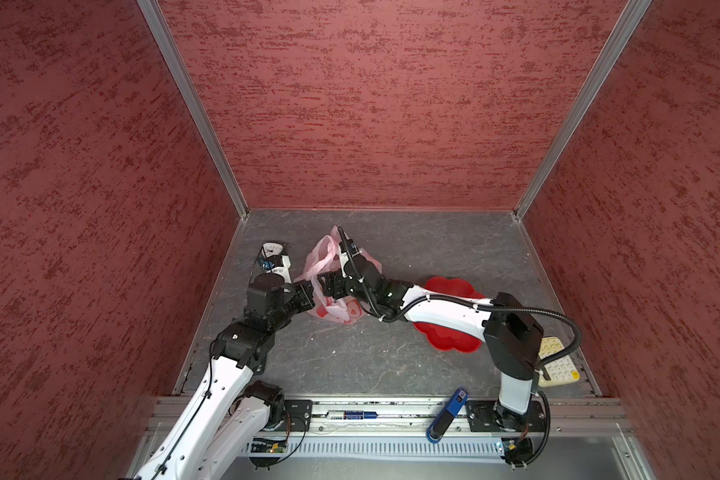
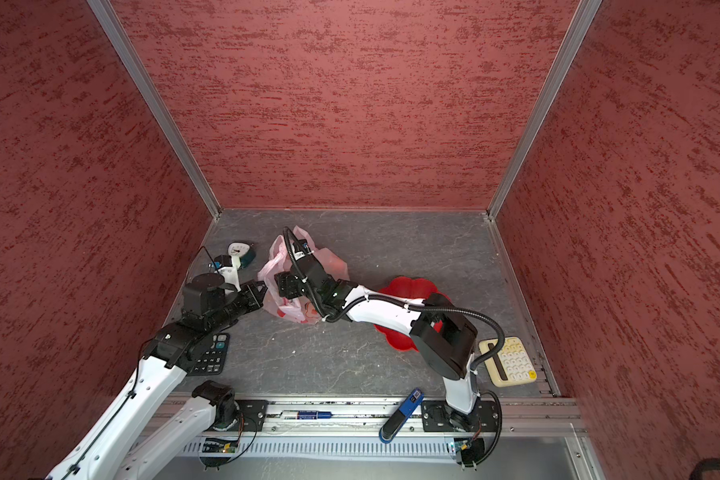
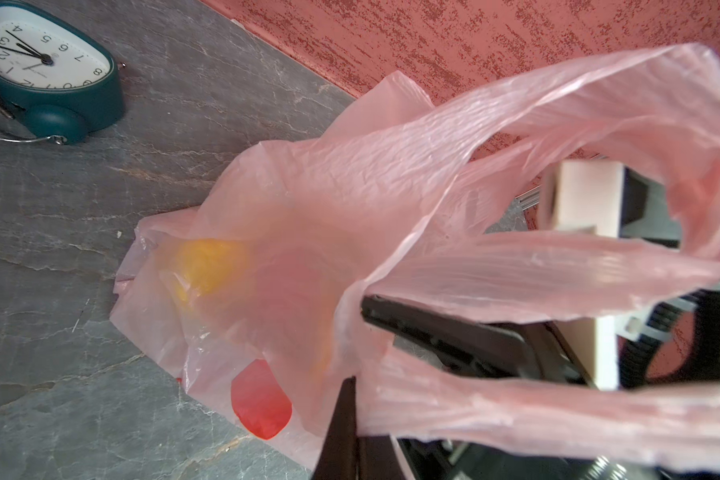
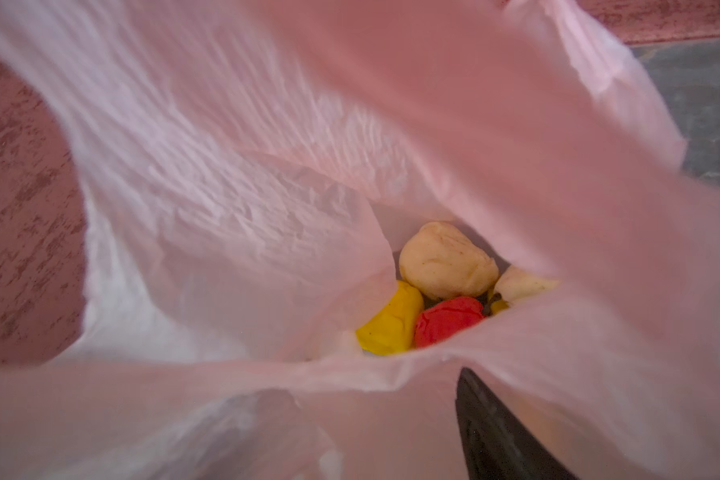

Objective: Take the fake fruits out of the plastic bag

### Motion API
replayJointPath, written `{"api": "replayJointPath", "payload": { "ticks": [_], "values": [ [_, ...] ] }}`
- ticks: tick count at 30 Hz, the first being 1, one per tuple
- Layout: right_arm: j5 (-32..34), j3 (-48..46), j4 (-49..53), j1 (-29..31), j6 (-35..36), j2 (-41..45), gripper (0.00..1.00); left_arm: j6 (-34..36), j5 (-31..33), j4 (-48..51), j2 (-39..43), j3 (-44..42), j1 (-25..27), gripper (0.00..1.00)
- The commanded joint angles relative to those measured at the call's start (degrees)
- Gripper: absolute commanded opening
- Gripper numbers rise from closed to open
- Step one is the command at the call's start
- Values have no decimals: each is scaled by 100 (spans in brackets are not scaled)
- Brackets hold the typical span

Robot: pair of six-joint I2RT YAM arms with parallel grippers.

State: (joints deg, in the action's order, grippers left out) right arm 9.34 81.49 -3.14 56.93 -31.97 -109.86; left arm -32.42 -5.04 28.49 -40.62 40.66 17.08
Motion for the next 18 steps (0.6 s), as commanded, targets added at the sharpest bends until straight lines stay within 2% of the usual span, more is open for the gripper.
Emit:
{"api": "replayJointPath", "payload": {
  "ticks": [1,3,5,9,11,14,18],
  "values": [
    [665,361,23,11,-319,-131,66,-62,-24,-120,89,-49,-30,0],
    [803,402,59,-5,-341,-188,63,-78,15,-135,95,-67,-36,0],
    [899,394,62,-51,-367,-193,54,-105,66,-160,104,-100,-32,0],
    [1041,151,-121,-170,-383,-17,23,-159,262,-217,85,-138,-58,0],
    [1022,-37,-240,-245,-347,132,16,-210,489,-267,53,-144,-99,0],
    [1014,-362,-344,-377,-298,439,9,-314,596,-520,-98,-151,-372,0],
    [1219,-826,-179,-599,-366,920,7,-551,501,-742,-343,-95,-763,0]
  ]
}}
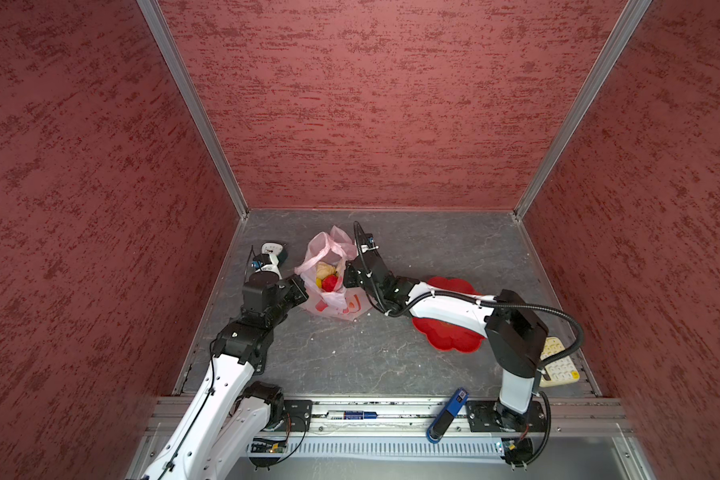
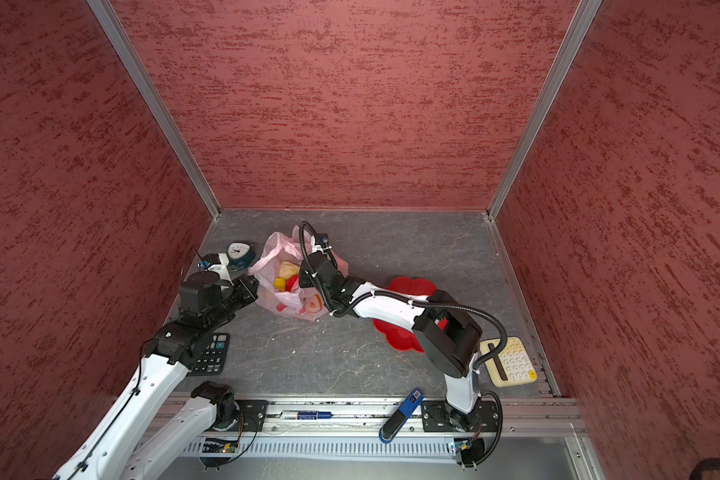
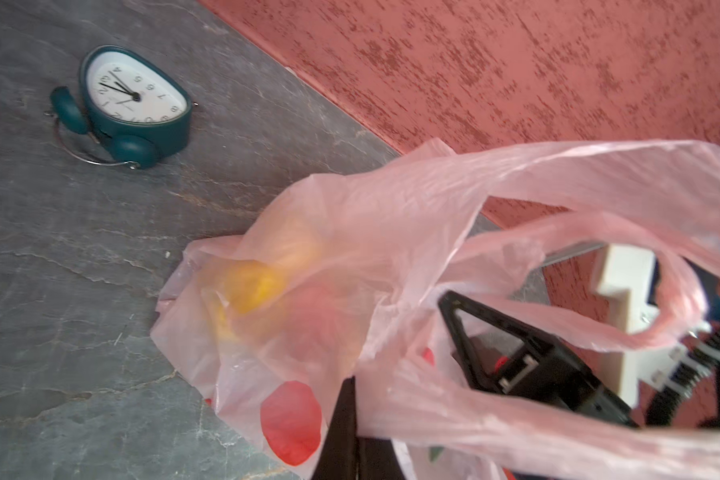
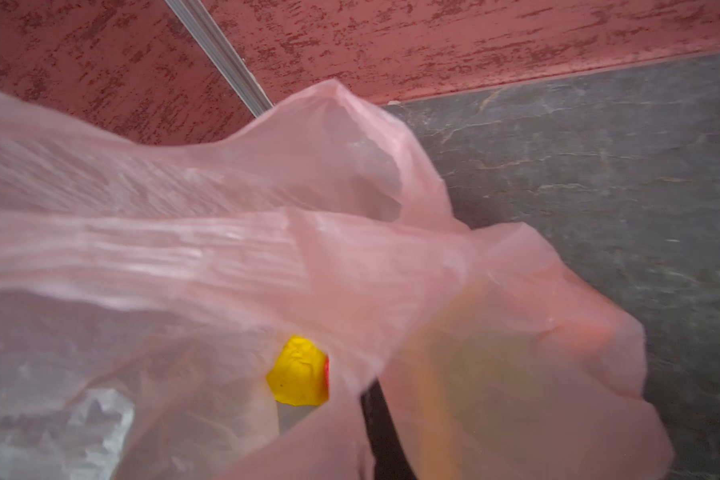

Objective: Take the fake fruits out of the plastic bag

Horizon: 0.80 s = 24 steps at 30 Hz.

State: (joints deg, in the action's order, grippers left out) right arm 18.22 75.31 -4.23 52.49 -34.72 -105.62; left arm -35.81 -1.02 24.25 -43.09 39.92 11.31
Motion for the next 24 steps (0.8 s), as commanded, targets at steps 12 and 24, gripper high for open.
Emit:
{"api": "replayJointPath", "payload": {
  "ticks": [12,24],
  "values": [
    [-259,-478,71,-569,262,991,6,-606,-594,-884,-553,-71,-472,0],
    [-1589,2213,272,-1232,942,-608,4,-435,-1655,-1592,-3380,2813,-970,0]
  ]
}}
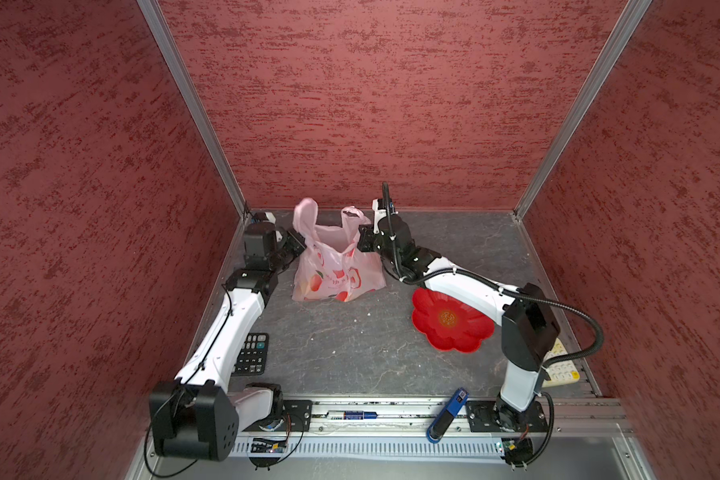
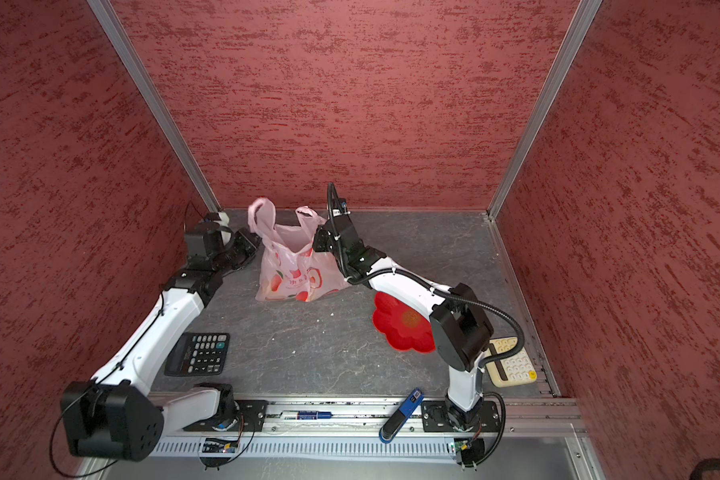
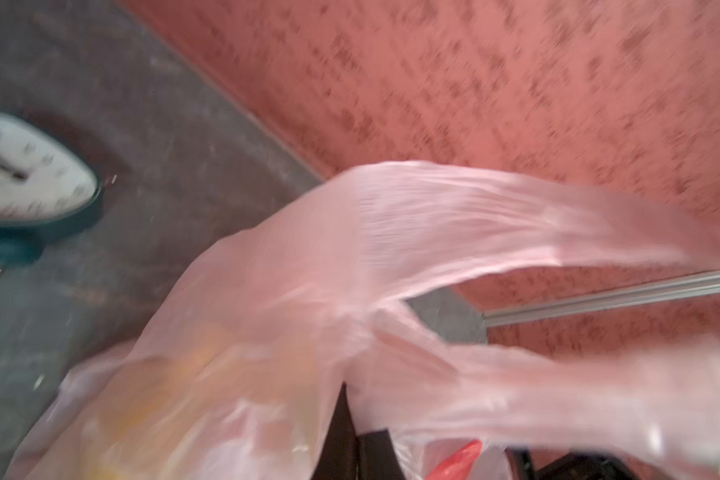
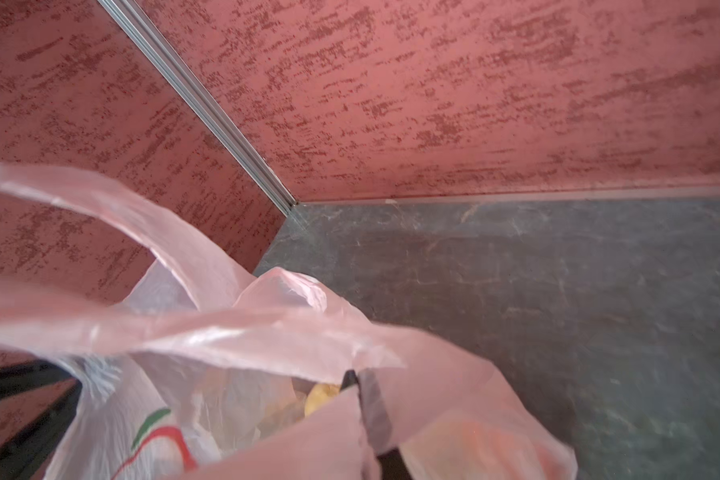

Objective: Take the fake fruits out of the plastic bag

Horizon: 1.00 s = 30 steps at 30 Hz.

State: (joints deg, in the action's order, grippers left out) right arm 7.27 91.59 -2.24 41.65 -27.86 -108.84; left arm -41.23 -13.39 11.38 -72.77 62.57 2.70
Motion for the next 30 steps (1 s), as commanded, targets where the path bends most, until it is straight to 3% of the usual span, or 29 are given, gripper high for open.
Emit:
{"api": "replayJointPath", "payload": {
  "ticks": [1,8,13,18,22,30],
  "values": [
    [-568,880,152,-186,325,-461,4,135,-479,-302,-638,824,-141,0],
    [-801,2381,593,-367,633,-1231,4,212,-835,-213,-1619,2207,-270,0],
    [-917,2485,709,-377,757,-1176,3,220,-955,-145,-1457,2145,-262,0],
    [-1169,1071,327,-326,529,-540,3,158,-999,159,-624,1125,-214,0],
    [-1225,-690,-185,-163,123,245,3,183,-736,739,460,-203,57,0],
    [-612,-3667,-820,572,-1015,1914,4,-643,870,2192,3113,-2383,1346,0]
  ]
}}
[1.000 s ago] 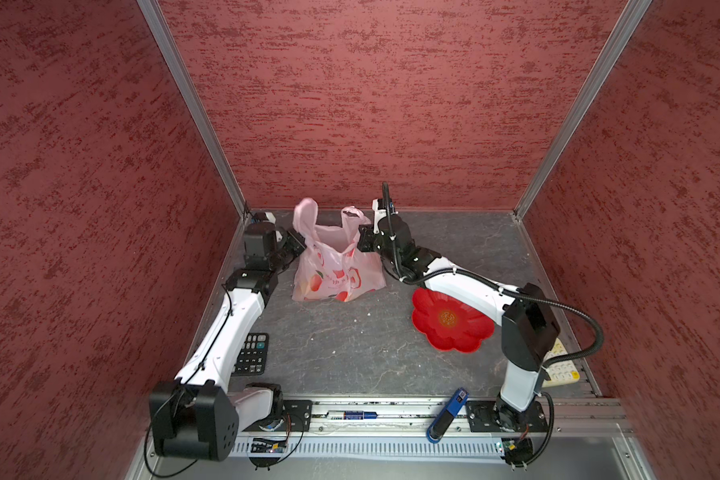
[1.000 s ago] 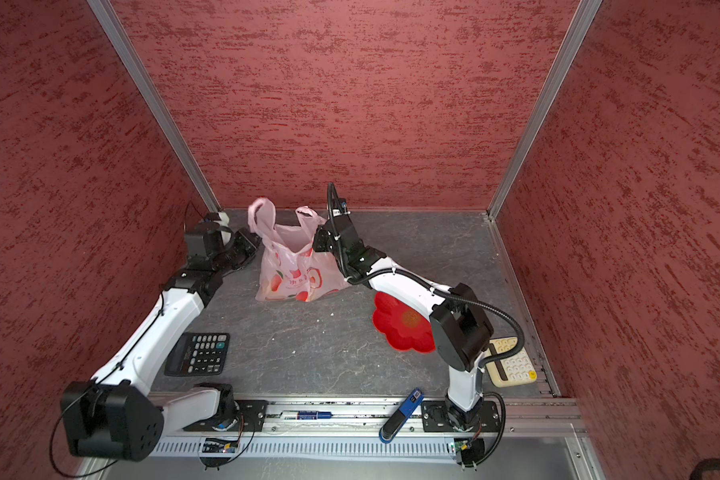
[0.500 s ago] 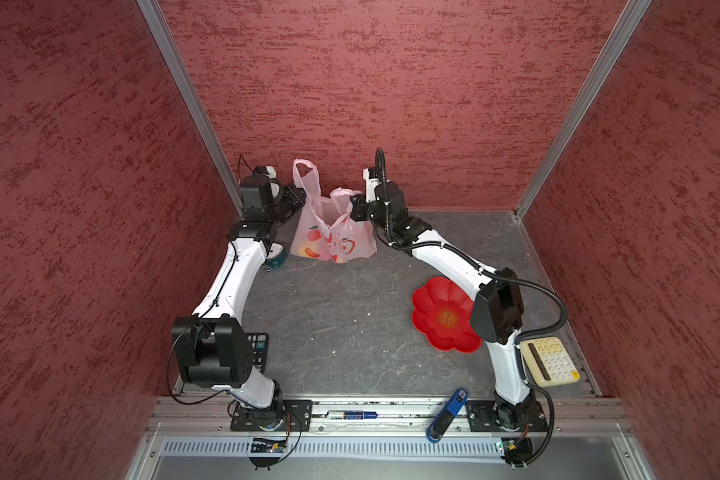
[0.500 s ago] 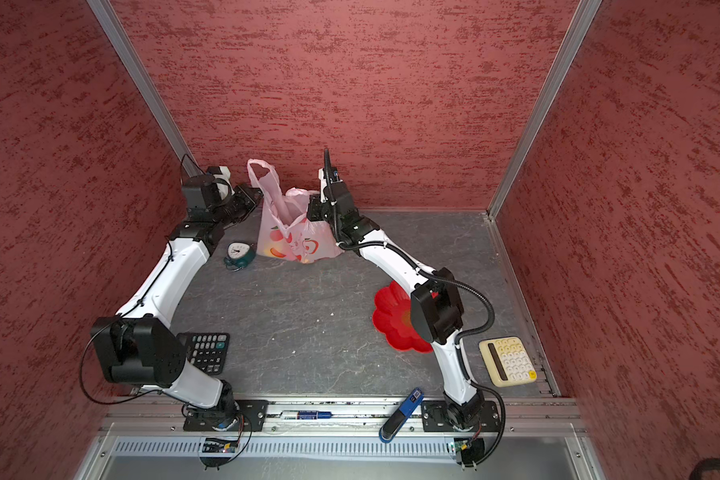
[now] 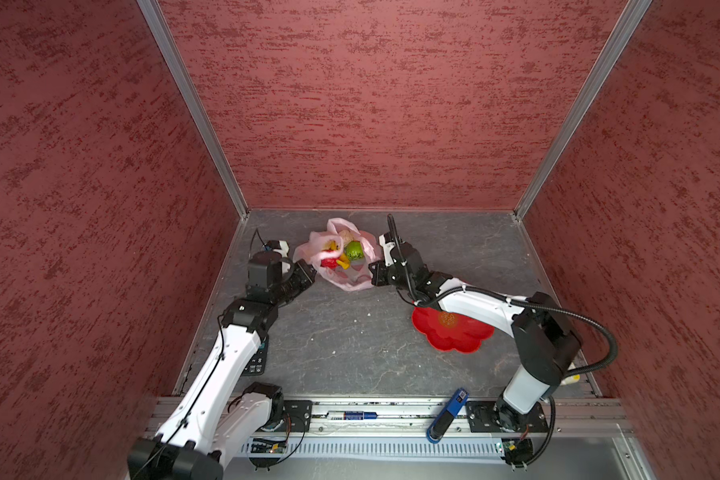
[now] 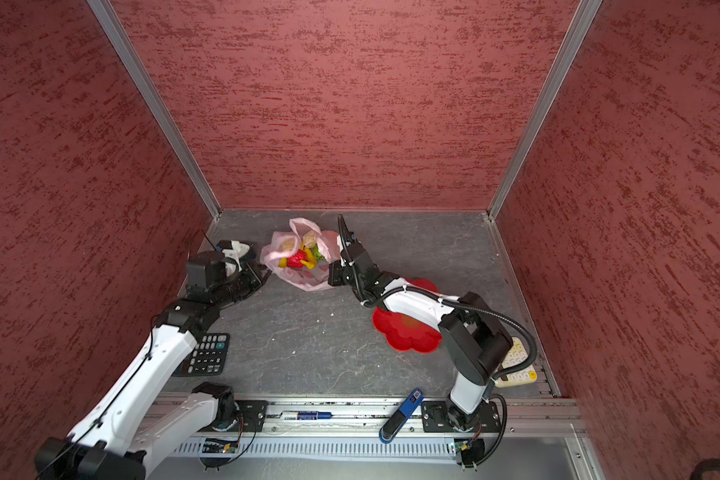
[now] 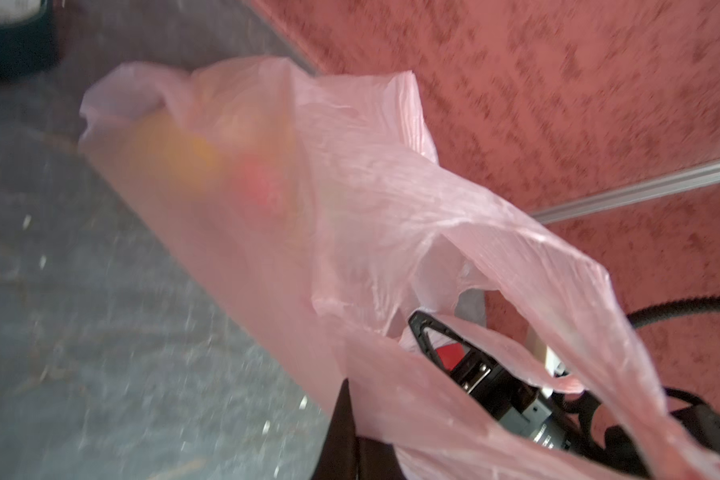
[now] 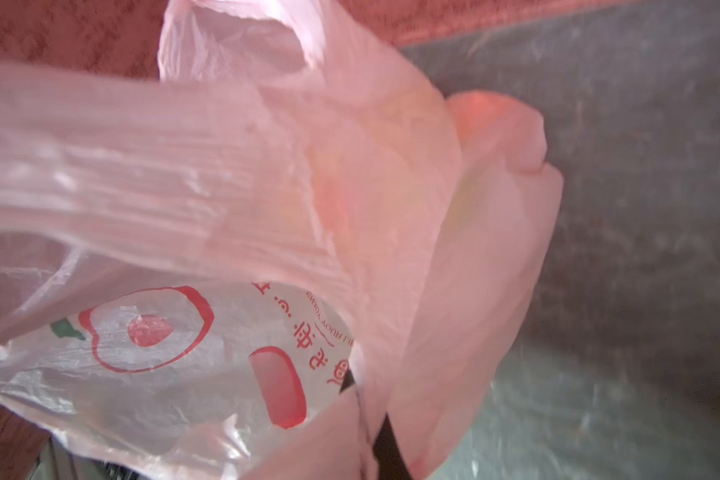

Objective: Take the fake fruits out of the plastic bag

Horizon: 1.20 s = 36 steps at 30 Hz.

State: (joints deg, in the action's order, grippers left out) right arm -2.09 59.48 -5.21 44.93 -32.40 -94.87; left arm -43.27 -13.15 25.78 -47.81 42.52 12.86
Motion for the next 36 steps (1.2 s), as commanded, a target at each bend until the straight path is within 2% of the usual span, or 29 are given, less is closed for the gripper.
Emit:
{"api": "replayJointPath", "payload": {
  "ticks": [1,6,9,15,19,24,27,30,36],
  "values": [
    [447,-725,-543,348,-677,695,4,-661,1119,982,959,-573,523,0],
    [868,-1793,-790,706,-1183,1129,4,-1646,1822,1688,2293,-1442,1258,0],
    [1049,-2017,-846,854,-1285,1337,4,-1888,1936,1817,2619,-1593,1491,2],
    [1299,-2137,-1007,999,-1261,1469,4,-1440,2354,2473,2607,-904,1649,48],
    [1378,-2118,-1026,1027,-1191,1525,4,-874,2609,2955,2233,-151,1645,72],
    [1460,-2109,-993,1044,-1120,1600,4,-313,3079,3483,1711,551,1634,88],
    [1492,-2108,-965,1045,-1093,1612,4,128,3393,3457,1398,996,1608,94],
    [1493,-2100,-955,1044,-1071,1619,4,737,3062,3112,835,1487,1524,100],
    [1562,-2084,-922,1051,-1002,1645,4,1776,1926,3148,-718,2497,1407,100]
  ]
}}
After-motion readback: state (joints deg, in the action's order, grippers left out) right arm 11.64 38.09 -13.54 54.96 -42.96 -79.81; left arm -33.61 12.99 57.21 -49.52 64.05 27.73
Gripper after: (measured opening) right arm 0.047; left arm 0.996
